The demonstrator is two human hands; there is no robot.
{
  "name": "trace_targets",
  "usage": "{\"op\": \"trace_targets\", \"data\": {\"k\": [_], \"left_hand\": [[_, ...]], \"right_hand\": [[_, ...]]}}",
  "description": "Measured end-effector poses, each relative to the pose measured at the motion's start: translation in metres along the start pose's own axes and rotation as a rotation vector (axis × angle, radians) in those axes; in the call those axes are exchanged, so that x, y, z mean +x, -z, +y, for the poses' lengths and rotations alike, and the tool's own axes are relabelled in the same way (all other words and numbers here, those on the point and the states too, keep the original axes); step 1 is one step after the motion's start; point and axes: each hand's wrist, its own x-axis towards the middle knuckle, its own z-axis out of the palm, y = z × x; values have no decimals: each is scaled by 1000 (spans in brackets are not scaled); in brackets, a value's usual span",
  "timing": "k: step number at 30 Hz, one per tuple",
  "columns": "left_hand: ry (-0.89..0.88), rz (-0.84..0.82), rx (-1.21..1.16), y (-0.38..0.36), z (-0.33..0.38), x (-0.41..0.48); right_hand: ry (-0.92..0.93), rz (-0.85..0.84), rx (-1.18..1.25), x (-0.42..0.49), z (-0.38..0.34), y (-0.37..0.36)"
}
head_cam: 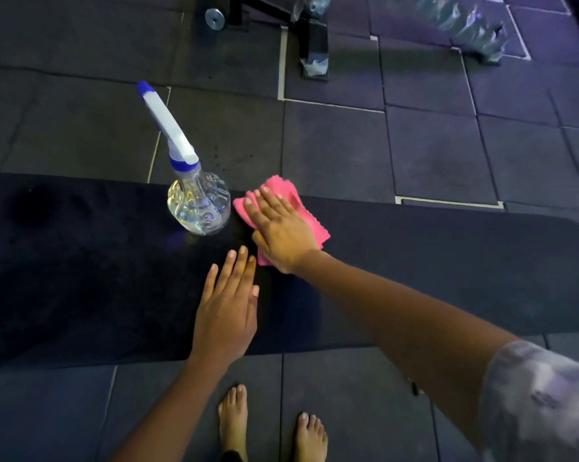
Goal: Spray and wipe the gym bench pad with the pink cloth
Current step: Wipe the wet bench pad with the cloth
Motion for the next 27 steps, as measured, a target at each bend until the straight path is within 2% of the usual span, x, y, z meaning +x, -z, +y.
{"op": "trace_targets", "data": {"k": [2, 5, 7, 9, 10, 12, 13, 15, 18, 21, 24, 25, 27], "left_hand": [[2, -3, 5, 3, 1, 0], [12, -20, 11, 8, 4, -4], [19, -36, 7, 10, 5, -9], [18, -53, 11, 12, 4, -15], [20, -59, 12, 14, 4, -17], [37, -59, -4, 18, 3, -19], [47, -56, -16, 20, 4, -19], [59, -46, -31, 24, 4, -18], [70, -41, -42, 25, 2, -13], [93, -53, -65, 21, 1, -13], [109, -59, -66, 16, 5, -15], [111, -62, -64, 15, 5, -16], [106, -70, -59, 11, 6, -20]], "right_hand": [[8, -8, -22, -8, 11, 6], [-164, 29, -8, -24, 31, 15], [-98, -5, 58, -38, 29, 20], [-4, -36, 255, -52, 21, 27], [-16, -3, 428, -60, 19, 32], [-221, 168, 801, -75, 20, 45], [-328, 282, 863, -80, 24, 51], [-442, 440, 726, -89, 36, 59], [-317, 436, 375, -93, 53, 67], [-140, 258, 109, -89, 47, 55], [-112, -48, -19, -88, 24, 19], [-119, -104, -29, -89, 18, 6], [-173, -69, 37, -90, 13, -8]]}}
